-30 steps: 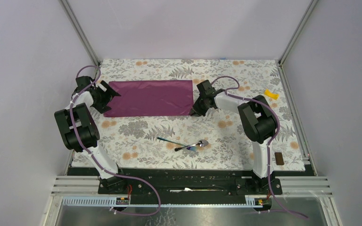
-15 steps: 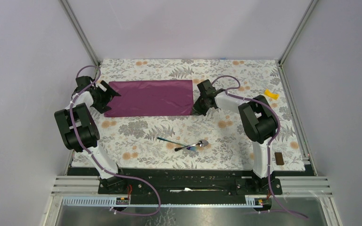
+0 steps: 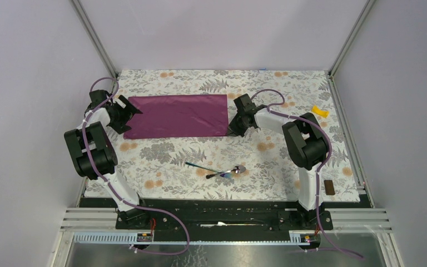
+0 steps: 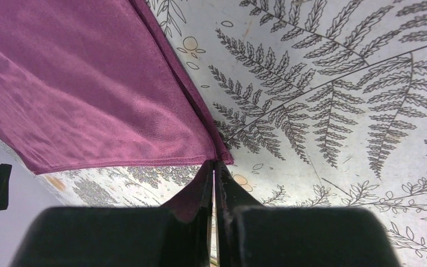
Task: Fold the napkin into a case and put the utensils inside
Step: Smooth out the rectangle-folded napkin at the center of the board.
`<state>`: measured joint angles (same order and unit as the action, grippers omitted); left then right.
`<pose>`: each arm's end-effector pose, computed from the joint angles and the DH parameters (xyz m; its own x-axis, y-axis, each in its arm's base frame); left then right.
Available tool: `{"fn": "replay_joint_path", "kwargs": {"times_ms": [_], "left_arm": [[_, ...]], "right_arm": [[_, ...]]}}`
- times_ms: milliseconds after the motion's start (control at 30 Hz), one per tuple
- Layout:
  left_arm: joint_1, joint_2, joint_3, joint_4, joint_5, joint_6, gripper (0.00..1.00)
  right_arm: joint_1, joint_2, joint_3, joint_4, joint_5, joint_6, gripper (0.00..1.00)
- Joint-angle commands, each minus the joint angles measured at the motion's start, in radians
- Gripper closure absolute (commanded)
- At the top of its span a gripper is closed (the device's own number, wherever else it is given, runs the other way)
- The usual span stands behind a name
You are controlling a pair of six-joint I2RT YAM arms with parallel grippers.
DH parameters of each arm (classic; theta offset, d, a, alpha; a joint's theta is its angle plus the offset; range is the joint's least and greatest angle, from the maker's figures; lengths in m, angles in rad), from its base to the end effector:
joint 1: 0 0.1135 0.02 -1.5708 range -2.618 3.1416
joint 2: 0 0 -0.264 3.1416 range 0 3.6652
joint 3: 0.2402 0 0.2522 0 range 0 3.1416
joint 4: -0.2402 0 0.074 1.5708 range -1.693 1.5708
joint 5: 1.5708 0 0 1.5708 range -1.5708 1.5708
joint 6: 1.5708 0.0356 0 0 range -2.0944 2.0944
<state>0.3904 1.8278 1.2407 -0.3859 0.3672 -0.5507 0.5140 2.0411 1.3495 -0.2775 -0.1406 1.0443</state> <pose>0.3606 0.1346 0.1945 -0.5633 -0.7599 -0.3243 -0.5434 0.6364 -0.5474 0.3706 0.2150 0.1488 -0.8413 0.5080 -0.1846 0.3413 0.7641 0.5474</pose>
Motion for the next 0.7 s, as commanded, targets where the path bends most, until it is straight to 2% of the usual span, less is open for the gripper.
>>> {"fn": "replay_joint_path", "kwargs": {"times_ms": [0,100,200,333,400,467,533,667], "left_arm": [[-0.001,-0.044,-0.004,0.045,0.004,0.001,0.02],[0.002,-0.043,-0.001,0.043,-0.001,0.002,0.02],[0.006,-0.038,-0.001,0.042,-0.011,0.005,0.02],[0.013,-0.026,0.000,0.039,-0.030,0.018,0.01],[0.027,-0.012,0.006,0.044,-0.026,0.020,0.01],[0.040,0.002,0.015,0.051,-0.016,0.026,0.01],[0.049,0.026,0.034,0.051,-0.008,0.038,0.01],[0.059,0.062,0.047,0.028,-0.058,0.058,0.01]], "right_arm": [[-0.008,-0.043,-0.007,-0.005,-0.001,-0.009,0.92],[-0.007,-0.067,-0.002,0.011,-0.040,-0.031,0.75],[-0.003,-0.119,0.001,0.040,-0.091,-0.120,0.56],[0.007,-0.196,-0.053,0.245,-0.158,-0.331,0.26],[0.018,-0.142,0.025,0.245,-0.236,-0.431,0.21],[0.028,-0.039,0.145,0.213,-0.347,-0.477,0.20],[0.034,0.047,0.211,0.249,-0.470,-0.463,0.20],[0.034,0.123,0.229,0.350,-0.508,-0.416,0.19]]}}
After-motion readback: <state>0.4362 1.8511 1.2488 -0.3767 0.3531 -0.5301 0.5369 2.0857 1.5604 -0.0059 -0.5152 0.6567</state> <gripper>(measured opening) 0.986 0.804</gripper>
